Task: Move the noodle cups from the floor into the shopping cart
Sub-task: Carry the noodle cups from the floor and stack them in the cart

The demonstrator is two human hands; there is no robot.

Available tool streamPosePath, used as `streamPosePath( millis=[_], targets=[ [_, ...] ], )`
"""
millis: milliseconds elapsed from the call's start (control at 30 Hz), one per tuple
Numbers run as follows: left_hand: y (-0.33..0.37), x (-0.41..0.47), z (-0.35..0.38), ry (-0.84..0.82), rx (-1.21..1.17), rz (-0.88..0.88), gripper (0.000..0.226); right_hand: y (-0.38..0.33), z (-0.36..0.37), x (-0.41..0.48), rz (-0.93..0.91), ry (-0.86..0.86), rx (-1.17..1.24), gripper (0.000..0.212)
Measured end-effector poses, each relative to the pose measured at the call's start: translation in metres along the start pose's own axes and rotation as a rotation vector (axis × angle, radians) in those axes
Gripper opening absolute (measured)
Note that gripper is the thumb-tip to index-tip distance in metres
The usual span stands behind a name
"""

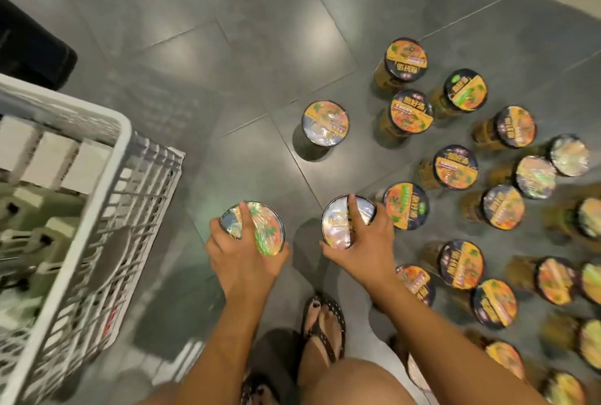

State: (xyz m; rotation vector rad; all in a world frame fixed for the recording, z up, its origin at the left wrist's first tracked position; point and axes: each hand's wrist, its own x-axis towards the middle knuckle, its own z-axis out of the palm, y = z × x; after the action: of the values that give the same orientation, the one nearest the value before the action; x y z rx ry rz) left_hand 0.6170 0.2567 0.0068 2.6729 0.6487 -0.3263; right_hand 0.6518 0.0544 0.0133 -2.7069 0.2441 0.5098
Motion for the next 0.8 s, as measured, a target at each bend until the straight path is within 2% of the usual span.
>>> streamPosePath(
  millis=[333, 433, 500, 700, 800],
  targets=[
    [0.077, -0.111, -0.235, -0.126, 0.09, 0.193, 0.109, -0.054, -0.219, -0.141, 0.188, -0.011, 0.053, 0.109],
    [0.11, -0.145, -0.311, -0.267, 0.152, 0.199, 0.111, -0.066, -0.281, -0.184, 0.22, 0.064, 0.101, 0.107],
    [0.128, -0.163, -0.354, -0.264, 0.19, 0.254, 0.108, -0.072, -0.319, -0.209, 0.269, 0.083, 0.128, 0.105],
    [0.166, -0.193, -0.427, -0.21, 0.24, 0.43, 0.105, -0.075, -0.398, -0.266, 0.351, 0.008, 0.155, 0.114],
    [0.182, -0.202, -0.443, -0.25, 0.278, 0.51, 0.106, -0.068, -0.416, -0.289, 0.409, 0.031, 0.192, 0.113]
  ],
)
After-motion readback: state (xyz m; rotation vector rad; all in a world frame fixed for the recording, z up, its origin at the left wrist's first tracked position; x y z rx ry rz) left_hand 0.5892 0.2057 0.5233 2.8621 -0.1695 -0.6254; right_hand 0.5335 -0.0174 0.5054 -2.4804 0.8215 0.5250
